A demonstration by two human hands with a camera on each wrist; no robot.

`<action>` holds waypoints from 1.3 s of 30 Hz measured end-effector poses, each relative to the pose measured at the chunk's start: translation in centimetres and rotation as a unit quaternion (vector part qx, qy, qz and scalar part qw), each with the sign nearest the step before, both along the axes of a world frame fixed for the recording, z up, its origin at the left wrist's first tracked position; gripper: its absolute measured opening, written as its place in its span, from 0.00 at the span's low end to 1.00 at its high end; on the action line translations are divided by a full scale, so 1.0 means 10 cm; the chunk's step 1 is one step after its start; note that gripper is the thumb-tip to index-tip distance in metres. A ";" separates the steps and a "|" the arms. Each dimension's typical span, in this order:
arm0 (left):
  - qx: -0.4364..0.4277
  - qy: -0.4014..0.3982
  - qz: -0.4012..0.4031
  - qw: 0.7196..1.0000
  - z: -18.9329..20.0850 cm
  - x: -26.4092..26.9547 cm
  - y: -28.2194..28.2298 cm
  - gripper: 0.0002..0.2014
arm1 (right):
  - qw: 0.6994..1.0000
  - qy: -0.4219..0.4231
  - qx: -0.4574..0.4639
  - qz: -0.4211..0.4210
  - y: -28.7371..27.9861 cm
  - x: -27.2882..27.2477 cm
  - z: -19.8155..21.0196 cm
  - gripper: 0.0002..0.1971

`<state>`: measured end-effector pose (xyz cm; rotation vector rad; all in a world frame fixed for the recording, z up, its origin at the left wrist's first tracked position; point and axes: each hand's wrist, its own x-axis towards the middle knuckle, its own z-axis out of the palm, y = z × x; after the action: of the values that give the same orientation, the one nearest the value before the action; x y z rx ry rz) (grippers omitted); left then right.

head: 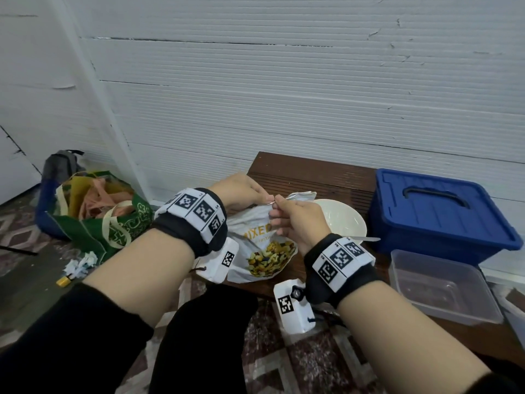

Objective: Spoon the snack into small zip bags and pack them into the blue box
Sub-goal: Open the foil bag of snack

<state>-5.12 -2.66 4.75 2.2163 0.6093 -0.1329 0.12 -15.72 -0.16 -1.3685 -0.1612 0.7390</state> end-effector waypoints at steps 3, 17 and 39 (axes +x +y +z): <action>-0.029 0.006 0.012 0.999 -0.03 0.02 0.02 0.07 | 1.000 0.019 0.005 -0.001 -0.01 0.01 0.01 0.13; 0.204 -0.029 0.093 0.974 0.04 0.01 0.22 0.17 | 0.992 -0.103 -0.070 -0.037 -0.19 0.10 0.02 0.17; -0.126 -0.097 0.130 0.979 -0.40 0.45 0.18 0.08 | 0.992 -0.087 -0.093 -0.020 0.22 0.70 -0.32 0.09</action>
<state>-0.58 -0.82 0.71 1.8609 0.7234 0.1327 7.15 -13.50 -3.34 -1.6099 -0.2070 0.6117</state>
